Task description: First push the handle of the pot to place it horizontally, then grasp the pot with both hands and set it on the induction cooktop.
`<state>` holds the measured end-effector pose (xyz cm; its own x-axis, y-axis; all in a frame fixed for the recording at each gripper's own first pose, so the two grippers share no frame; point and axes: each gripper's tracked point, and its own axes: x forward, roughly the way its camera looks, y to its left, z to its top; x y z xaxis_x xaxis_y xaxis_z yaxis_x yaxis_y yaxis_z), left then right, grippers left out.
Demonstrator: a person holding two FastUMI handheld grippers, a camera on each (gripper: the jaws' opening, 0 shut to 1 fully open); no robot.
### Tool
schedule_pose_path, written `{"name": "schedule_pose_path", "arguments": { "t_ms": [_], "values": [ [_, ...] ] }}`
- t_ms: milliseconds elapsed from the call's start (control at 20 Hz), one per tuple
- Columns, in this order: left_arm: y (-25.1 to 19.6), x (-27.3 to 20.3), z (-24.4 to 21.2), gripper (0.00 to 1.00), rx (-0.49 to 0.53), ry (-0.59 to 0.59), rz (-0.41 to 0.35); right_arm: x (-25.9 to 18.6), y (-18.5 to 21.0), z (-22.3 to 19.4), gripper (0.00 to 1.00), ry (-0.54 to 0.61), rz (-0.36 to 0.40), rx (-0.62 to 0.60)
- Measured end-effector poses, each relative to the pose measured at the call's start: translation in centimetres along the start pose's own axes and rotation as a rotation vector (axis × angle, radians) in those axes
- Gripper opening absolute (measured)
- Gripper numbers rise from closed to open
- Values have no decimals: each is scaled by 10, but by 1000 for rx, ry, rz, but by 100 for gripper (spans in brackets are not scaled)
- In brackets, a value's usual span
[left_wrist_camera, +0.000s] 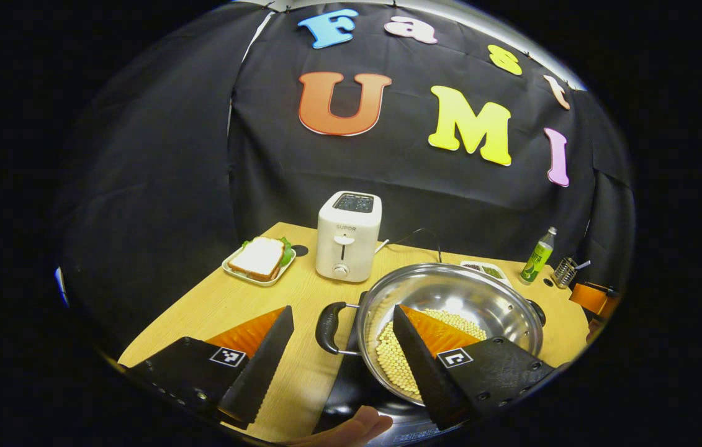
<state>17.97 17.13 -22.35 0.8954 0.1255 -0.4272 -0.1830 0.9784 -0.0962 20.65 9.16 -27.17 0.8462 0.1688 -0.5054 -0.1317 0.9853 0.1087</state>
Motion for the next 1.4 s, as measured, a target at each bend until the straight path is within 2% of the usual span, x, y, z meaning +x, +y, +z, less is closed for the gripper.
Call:
{"name": "schedule_pose_path", "arguments": {
  "t_ms": [100,250,350,700,850,1000,1200,1300,1400],
  "values": [
    [-18,-26,14,95,-12,-73,-37,-23,1,3,94,-57,14,-39],
    [-27,-59,32,95,14,-169,-17,-61,-5,2,96,-144,8,-52],
    [-42,-84,40,95,30,-208,-30,-90,-16,5,99,-179,-19,-59],
    [-87,-181,98,95,68,-445,-32,-190,-66,39,99,-312,-106,-35],
    [-99,-217,106,95,102,-481,-16,-230,-92,57,99,-398,-166,25],
    [-120,-250,106,95,114,-496,-46,-267,-107,67,98,-451,-190,64],
    [-140,-277,94,95,156,-493,-75,-300,-119,76,97,-480,-213,32],
    [-138,-289,82,95,131,-484,-54,-317,-124,83,98,-495,-223,-17],
    [-148,-294,77,95,116,-486,-74,-333,-126,91,98,-525,-232,-40]
  ]
}}
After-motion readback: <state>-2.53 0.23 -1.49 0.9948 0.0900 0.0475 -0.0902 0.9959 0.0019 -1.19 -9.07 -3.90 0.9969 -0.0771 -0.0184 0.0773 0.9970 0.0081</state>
